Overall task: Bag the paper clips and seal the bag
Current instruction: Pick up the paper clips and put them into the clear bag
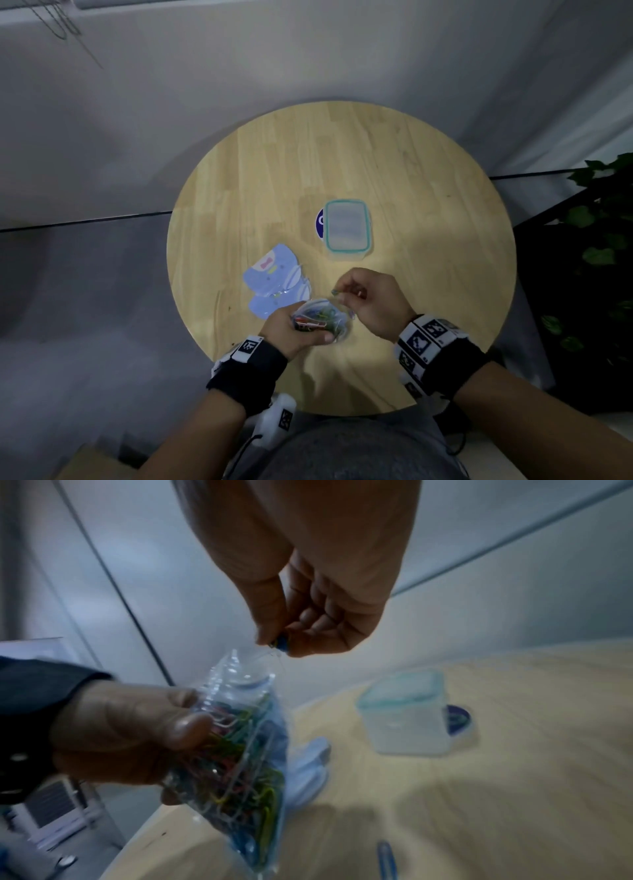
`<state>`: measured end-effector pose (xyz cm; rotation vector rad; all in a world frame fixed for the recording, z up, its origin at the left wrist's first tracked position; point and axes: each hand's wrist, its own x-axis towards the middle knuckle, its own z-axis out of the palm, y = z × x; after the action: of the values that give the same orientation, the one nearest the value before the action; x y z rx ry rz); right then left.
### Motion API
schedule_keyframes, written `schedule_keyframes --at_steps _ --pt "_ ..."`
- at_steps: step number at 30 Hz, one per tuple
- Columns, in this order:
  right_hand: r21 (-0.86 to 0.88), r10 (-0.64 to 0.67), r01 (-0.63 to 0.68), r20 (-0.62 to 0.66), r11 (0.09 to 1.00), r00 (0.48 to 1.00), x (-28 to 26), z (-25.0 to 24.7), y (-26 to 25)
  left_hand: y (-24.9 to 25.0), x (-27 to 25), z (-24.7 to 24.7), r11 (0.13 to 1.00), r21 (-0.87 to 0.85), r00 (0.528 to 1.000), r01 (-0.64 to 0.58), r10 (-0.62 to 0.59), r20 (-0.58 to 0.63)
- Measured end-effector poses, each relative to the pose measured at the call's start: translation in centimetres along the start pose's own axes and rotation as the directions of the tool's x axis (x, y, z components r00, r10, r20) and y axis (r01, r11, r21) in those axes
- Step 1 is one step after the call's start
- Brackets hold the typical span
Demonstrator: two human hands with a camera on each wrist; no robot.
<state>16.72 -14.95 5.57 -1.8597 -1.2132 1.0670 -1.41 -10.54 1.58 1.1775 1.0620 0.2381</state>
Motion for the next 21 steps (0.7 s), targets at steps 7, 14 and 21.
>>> schedule_keyframes --at_steps 7,14,21 --pt "-0.380 -0.131 0.209 0.221 0.901 0.966 0.1 -0.9 -2.8 1.3 0.9 0.9 0.993 0.100 0.998 -0.060 0.057 0.026" --pt "-0.080 -0.092 0.096 0.061 0.992 0.994 0.0 -2.0 -2.4 1.1 0.9 0.8 0.997 0.041 0.997 -0.064 0.065 -0.038" --pt "-0.435 0.377 -0.321 0.048 0.842 0.925 0.3 -1.5 6.4 0.1 0.4 -0.4 1.000 -0.028 0.997 -0.013 0.011 -0.074"
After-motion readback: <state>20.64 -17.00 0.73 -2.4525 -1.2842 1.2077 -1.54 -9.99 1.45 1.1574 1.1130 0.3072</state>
